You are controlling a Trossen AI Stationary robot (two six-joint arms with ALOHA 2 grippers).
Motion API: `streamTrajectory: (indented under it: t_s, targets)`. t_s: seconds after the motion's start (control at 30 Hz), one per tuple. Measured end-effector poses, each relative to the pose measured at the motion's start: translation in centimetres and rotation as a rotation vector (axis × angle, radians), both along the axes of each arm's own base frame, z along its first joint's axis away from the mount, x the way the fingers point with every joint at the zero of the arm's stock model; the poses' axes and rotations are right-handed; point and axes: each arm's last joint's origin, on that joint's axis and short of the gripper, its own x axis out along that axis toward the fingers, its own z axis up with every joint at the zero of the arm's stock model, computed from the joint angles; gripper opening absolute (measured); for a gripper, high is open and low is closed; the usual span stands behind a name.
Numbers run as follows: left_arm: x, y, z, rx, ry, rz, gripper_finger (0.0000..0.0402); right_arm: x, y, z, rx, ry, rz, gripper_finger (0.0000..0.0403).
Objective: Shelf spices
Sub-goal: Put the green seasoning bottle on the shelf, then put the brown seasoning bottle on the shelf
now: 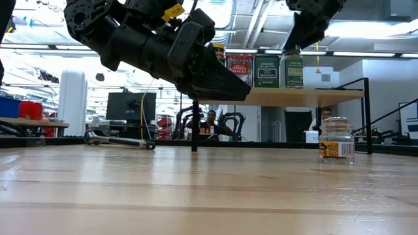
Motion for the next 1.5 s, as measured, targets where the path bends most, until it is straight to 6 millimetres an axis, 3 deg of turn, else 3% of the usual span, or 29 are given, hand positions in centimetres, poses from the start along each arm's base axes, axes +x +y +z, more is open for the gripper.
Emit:
streamTrajectory:
  t_s: [0.63, 0.9, 1.2, 1.5]
  targets:
    - [0.0, 0.0, 0.0, 0.000, 0.000, 0.000, 0.0201, 0.0, 0.4, 0.2, -0.002, -0.014, 0.015, 0.0281]
    - [0.0, 0.0, 0.0, 0.000, 0.000, 0.000, 0.0201, -1.0, 0.6, 2.3, -0.020, -0.075, 0.002, 0.0281]
    - [0.0, 0.0, 0.0, -0.003, -0.005, -0.002, 0.0201, -4.1, 2.2, 4.3, 0.023, -0.075, -0.002, 0.0281]
    - [0.0, -0.2, 0.1, -0.014, -0.005, -0.052, 0.0201, -8.2, 6.7, 2.3, 0.208, 0.023, 0.087, 0.0281]
